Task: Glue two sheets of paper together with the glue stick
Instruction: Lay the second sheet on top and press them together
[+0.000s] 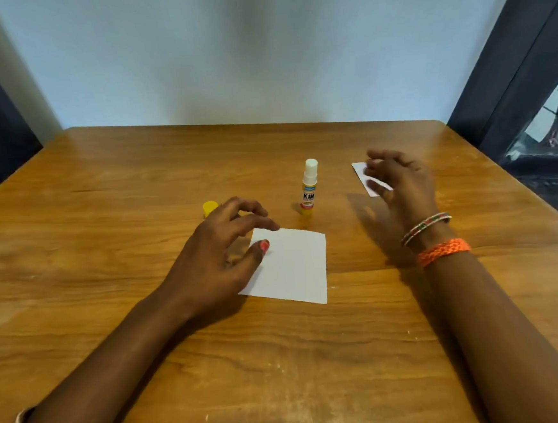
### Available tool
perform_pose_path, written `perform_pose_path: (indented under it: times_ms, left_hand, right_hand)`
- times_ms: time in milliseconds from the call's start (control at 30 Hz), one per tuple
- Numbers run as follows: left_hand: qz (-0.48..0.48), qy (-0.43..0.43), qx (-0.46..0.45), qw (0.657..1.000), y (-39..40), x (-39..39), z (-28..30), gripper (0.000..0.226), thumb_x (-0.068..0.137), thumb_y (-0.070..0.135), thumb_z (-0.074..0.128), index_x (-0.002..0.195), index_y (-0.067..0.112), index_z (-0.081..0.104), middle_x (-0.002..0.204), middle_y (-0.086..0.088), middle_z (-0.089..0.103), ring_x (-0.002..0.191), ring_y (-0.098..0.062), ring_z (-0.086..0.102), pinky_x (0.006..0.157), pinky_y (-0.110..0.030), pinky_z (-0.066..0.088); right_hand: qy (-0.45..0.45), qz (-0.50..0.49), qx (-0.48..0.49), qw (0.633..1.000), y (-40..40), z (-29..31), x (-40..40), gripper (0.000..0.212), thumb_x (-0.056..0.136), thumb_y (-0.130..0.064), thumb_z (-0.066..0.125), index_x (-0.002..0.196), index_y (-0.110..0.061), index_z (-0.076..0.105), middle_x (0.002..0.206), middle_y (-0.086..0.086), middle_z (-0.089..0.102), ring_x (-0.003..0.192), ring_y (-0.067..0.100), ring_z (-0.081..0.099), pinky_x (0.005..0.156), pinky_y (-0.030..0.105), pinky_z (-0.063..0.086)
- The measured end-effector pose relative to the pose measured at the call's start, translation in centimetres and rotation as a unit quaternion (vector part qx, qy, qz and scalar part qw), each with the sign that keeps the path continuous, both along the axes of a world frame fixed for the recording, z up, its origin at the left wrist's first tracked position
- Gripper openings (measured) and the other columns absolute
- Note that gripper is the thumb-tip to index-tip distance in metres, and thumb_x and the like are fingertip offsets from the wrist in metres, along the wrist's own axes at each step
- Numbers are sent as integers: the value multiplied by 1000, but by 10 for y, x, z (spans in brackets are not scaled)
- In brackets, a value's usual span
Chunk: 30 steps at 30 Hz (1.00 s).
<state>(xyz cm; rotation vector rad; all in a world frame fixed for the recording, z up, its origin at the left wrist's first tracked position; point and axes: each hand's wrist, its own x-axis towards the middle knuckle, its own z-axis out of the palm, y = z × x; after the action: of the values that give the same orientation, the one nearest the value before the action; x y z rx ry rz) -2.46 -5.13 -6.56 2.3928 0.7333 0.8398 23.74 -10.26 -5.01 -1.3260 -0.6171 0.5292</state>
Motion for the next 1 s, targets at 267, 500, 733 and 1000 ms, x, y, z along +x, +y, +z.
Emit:
perform_pose_path:
  times_ms: [267, 500, 733, 1000]
  left_hand:
    - [-90, -44, -3, 995, -16, 46, 17, 27, 84, 29, 54, 110, 33, 59, 98, 27, 56, 93, 3, 51, 75, -9, 38]
    - [-112, -76, -4, 991, -23, 100, 16, 27, 84, 22, 53, 109, 25, 63, 96, 17, 60, 91, -1, 54, 70, -15, 43]
    - [-96, -105, -6, 990, -24, 103, 9, 24, 84, 15, 54, 101, 30, 63, 96, 16, 62, 92, -4, 58, 70, -26, 51]
    - [-144, -107, -143, 973, -29, 97, 10, 19, 92, 29, 46, 101, 33, 62, 79, 10, 66, 79, -6, 61, 63, -20, 48]
  right_hand:
    - [-319, -161, -374, 856, -12, -40, 76, 58, 84, -48, 55, 125, -7, 53, 126, 17, 55, 115, 35, 49, 97, 51, 43]
    - [-381, -149, -464, 786, 0, -36, 74, 63, 82, -57, 52, 120, -7, 57, 133, 21, 44, 124, 37, 39, 98, 49, 36]
    - [-333, -172, -368, 851, -4, -36, 71, 38, 82, -40, 62, 112, -16, 66, 123, 13, 59, 117, 34, 47, 97, 51, 41]
    - [-267, -165, -223, 923, -23, -19, 48, 23, 84, -27, 63, 93, -6, 64, 92, 11, 63, 78, 19, 53, 54, 23, 37]
